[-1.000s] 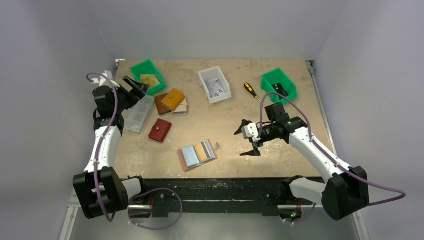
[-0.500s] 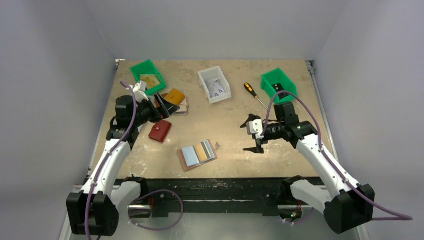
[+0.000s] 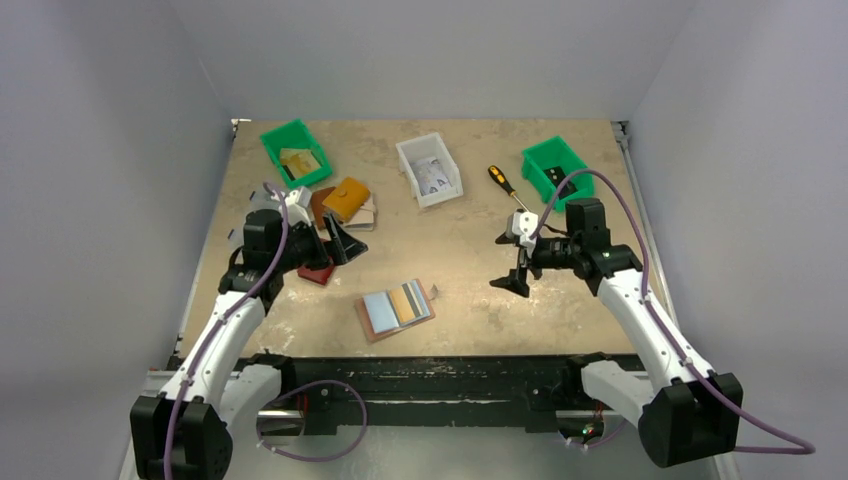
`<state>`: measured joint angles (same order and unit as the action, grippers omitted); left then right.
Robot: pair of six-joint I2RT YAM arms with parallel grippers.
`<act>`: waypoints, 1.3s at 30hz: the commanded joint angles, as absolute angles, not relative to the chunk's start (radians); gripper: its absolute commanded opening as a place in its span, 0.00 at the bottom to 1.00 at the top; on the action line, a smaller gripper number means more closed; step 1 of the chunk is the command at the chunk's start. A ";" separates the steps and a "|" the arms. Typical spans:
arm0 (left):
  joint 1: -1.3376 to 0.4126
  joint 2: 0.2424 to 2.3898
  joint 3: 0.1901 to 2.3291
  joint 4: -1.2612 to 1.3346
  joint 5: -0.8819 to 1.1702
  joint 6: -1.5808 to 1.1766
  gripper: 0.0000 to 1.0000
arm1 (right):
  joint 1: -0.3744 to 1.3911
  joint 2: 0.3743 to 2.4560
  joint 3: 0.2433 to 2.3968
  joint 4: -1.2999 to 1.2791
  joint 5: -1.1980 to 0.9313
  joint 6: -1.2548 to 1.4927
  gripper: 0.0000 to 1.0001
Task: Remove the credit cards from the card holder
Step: Remove the credit card from the card holder.
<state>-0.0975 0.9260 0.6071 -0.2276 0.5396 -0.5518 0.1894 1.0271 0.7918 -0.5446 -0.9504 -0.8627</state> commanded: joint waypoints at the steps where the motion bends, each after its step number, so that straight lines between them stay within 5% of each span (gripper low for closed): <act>1: -0.106 0.914 0.604 -0.211 0.564 -0.516 0.93 | 0.187 1.021 0.789 -0.477 -0.977 -0.766 0.99; 8: -0.138 0.942 0.575 -0.129 0.671 -0.556 0.89 | 0.188 1.079 0.828 -0.466 -1.034 -0.654 0.99; 18: -0.425 0.862 0.501 -0.063 0.492 -0.712 0.88 | 0.209 1.293 1.105 -0.807 -1.070 -0.822 0.99; 27: -0.664 0.805 0.396 0.088 0.221 -0.893 0.84 | 0.338 1.331 1.072 -0.424 -1.019 -0.374 0.99; 39: -0.928 0.930 0.372 0.159 -0.131 -0.966 0.77 | 0.400 1.374 0.908 -0.168 -0.920 -0.154 0.97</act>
